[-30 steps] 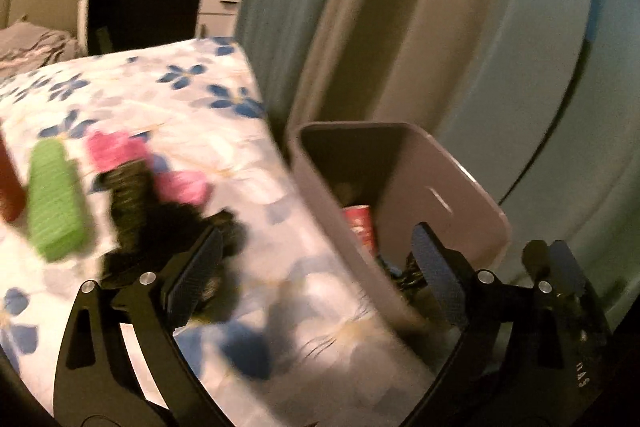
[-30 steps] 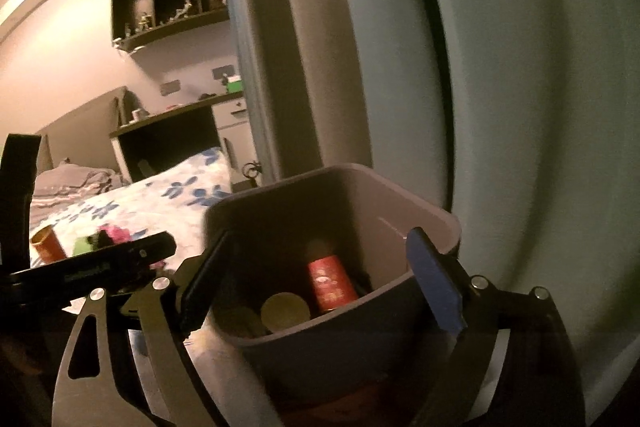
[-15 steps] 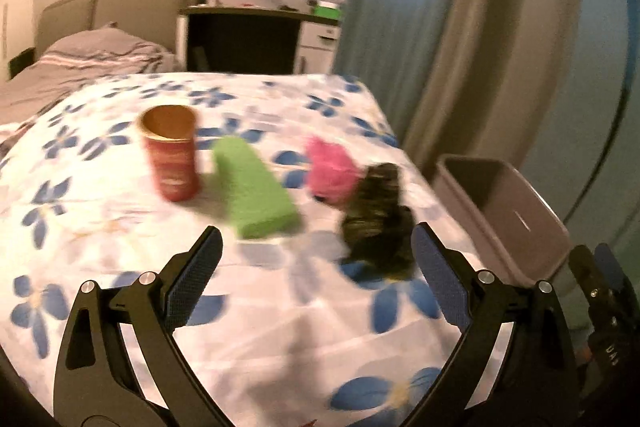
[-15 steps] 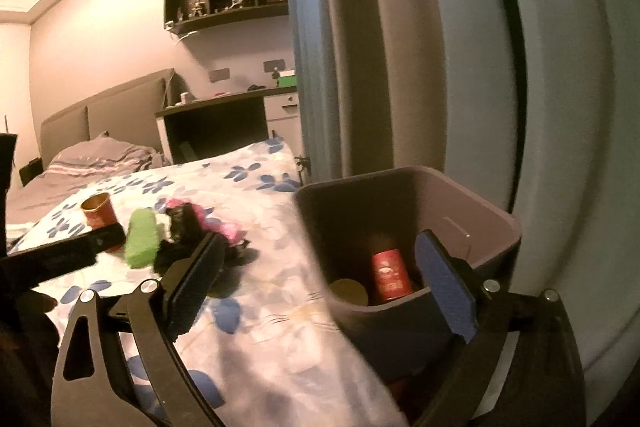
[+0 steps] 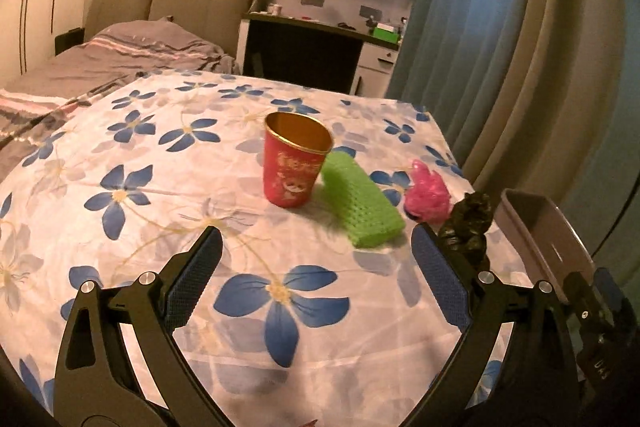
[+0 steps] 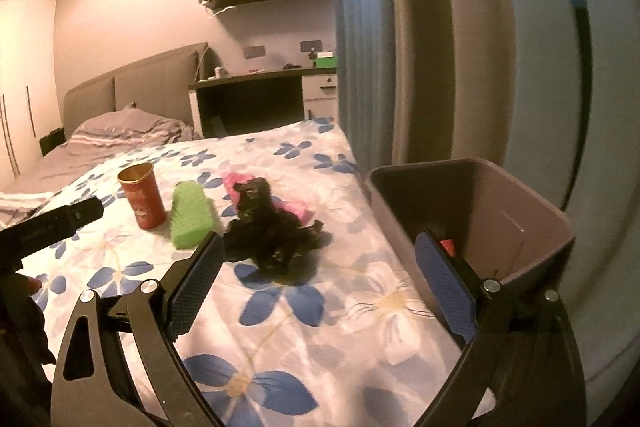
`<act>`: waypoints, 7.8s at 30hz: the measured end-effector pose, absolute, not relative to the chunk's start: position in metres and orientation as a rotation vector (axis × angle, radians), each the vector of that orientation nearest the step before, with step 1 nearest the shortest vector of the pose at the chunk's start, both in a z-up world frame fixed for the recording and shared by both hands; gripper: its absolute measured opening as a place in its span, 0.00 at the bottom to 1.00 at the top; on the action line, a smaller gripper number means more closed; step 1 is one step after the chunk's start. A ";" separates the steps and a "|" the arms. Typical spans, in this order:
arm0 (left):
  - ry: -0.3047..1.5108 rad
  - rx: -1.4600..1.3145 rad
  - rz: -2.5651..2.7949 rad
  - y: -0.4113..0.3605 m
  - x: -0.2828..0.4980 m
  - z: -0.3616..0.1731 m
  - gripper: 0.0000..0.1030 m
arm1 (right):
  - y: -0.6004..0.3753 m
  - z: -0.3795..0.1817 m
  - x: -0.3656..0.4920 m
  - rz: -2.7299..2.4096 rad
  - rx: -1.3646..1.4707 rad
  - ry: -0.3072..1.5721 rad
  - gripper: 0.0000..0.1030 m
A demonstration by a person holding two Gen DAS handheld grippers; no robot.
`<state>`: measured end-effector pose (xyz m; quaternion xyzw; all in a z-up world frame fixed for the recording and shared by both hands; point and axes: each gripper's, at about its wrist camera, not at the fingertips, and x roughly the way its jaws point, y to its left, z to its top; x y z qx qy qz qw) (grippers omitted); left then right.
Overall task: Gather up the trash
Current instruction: 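Move both tools back over the bed toward the black bag and red cup, then close the right tool on the black bag while the left tool grips the gold-rimmed red cup, then carry the black bag and red cup in both tools over the grey bin, then open both tools over the grey bin to drop bag and cup, then move both tools back over the bed toward the green mesh and pink bag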
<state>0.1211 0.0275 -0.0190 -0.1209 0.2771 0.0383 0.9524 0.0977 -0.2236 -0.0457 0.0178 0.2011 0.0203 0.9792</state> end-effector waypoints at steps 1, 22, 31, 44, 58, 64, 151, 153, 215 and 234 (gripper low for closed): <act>0.563 -0.247 0.081 0.029 0.121 -0.020 0.91 | -0.220 -0.046 0.100 0.046 0.033 0.409 0.90; 0.564 -0.277 0.148 0.055 0.132 -0.030 0.91 | -0.177 -0.063 0.190 0.119 0.026 0.537 0.67; 0.585 -0.276 0.138 0.056 0.141 -0.036 0.91 | -0.178 -0.073 0.220 0.134 0.051 0.622 0.43; 0.600 -0.254 0.131 0.049 0.146 -0.035 0.91 | -0.181 -0.068 0.215 0.160 0.075 0.588 0.05; 0.615 -0.178 0.117 0.050 0.196 -0.031 0.91 | -0.187 -0.058 0.199 0.171 0.099 0.486 0.05; 0.643 -0.173 0.122 0.051 0.228 -0.045 0.91 | -0.191 -0.058 0.198 0.176 0.118 0.481 0.05; 0.521 -0.075 -0.527 -0.205 0.204 -0.001 0.56 | -0.344 -0.045 0.143 -0.044 0.232 0.379 0.05; 0.529 -0.075 -0.536 -0.208 0.207 -0.003 0.56 | -0.347 -0.050 0.145 -0.048 0.237 0.392 0.05; 0.627 -0.135 -0.214 -0.150 0.195 -0.025 0.91 | -0.367 -0.028 0.090 -0.291 0.249 0.257 0.74; 0.612 -0.196 -0.012 -0.057 0.197 -0.016 0.91 | -0.300 -0.024 0.128 -0.130 0.185 0.320 0.74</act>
